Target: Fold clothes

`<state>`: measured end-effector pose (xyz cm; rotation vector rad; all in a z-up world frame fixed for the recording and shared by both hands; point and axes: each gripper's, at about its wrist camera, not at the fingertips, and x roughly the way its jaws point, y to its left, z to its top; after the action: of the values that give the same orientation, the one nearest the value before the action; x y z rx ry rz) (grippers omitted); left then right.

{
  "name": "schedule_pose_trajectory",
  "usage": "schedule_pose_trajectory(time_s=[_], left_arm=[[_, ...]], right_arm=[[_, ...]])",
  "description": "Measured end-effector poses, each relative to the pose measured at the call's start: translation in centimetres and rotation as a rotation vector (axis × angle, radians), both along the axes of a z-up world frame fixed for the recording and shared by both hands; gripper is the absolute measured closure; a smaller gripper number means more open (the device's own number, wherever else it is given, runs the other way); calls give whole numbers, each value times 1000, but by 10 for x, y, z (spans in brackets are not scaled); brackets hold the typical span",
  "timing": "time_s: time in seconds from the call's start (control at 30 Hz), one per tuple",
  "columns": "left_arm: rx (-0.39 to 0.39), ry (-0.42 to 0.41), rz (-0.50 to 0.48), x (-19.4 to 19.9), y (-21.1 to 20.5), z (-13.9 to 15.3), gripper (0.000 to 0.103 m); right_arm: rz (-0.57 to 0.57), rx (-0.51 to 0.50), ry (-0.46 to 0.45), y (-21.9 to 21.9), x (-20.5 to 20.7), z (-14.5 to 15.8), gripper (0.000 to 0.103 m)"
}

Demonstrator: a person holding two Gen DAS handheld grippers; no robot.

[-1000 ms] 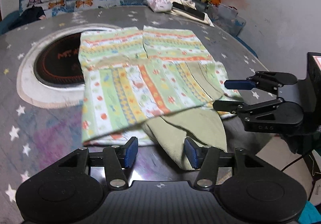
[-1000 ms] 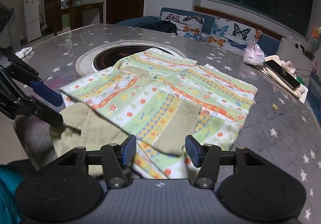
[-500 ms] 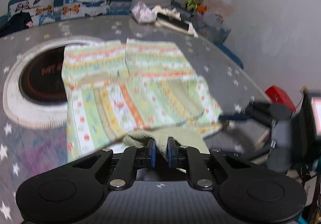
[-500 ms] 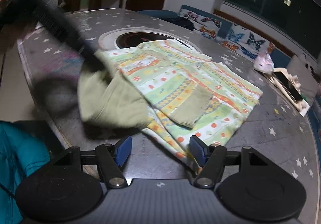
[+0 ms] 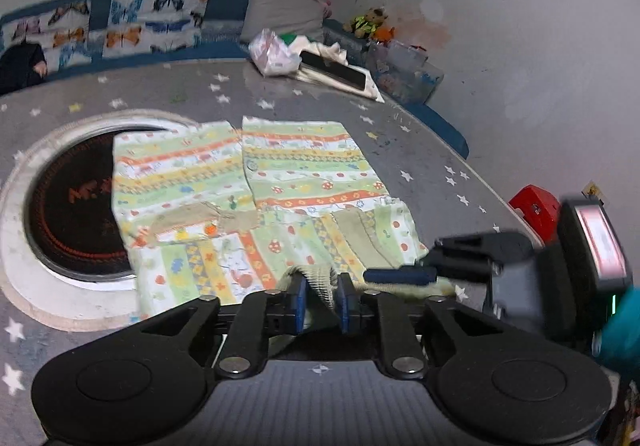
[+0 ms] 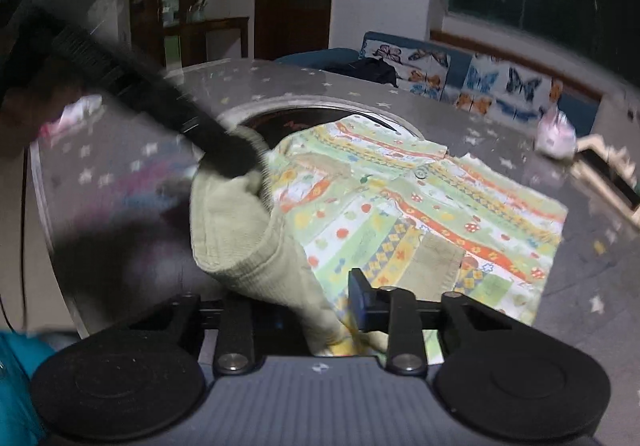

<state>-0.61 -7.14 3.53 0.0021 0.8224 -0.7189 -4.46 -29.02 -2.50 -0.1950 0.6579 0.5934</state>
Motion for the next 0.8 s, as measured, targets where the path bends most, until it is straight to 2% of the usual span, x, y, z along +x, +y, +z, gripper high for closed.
schedule_pose_trajectory(time_s=[0.03,0.17,0.23,0.37,0.6,0.63,0.7,0.77,0.8], left_arm=[[9,-27,1,-4,6,1,60],[68,-103,12,-16,24,-2,37],[99,-119,9,-20,27,-8,32],[171,-151,-30,-27,19,-23,32],[360,-366,-77,-36,-2,-47,32],[381,-390,-86,-36,-4,-49,36],[399,-407,-119,-34,-5,-53,53],[407,-405,-146,-32,-5,-57,76],[403,-396,-147,-30,-4,-58,80]], right_arm=[[-8,27,18,-4,4,3,81],[-35,96,65,-15,16,10,85],[-44,115,82,-18,20,12,85],[-62,142,104,-20,24,13,85],[-70,134,96,-19,23,14,86],[-70,134,92,-19,22,15,86],[-70,139,84,-19,19,15,88],[-69,139,76,-18,18,15,89],[-68,141,74,-18,17,14,90]])
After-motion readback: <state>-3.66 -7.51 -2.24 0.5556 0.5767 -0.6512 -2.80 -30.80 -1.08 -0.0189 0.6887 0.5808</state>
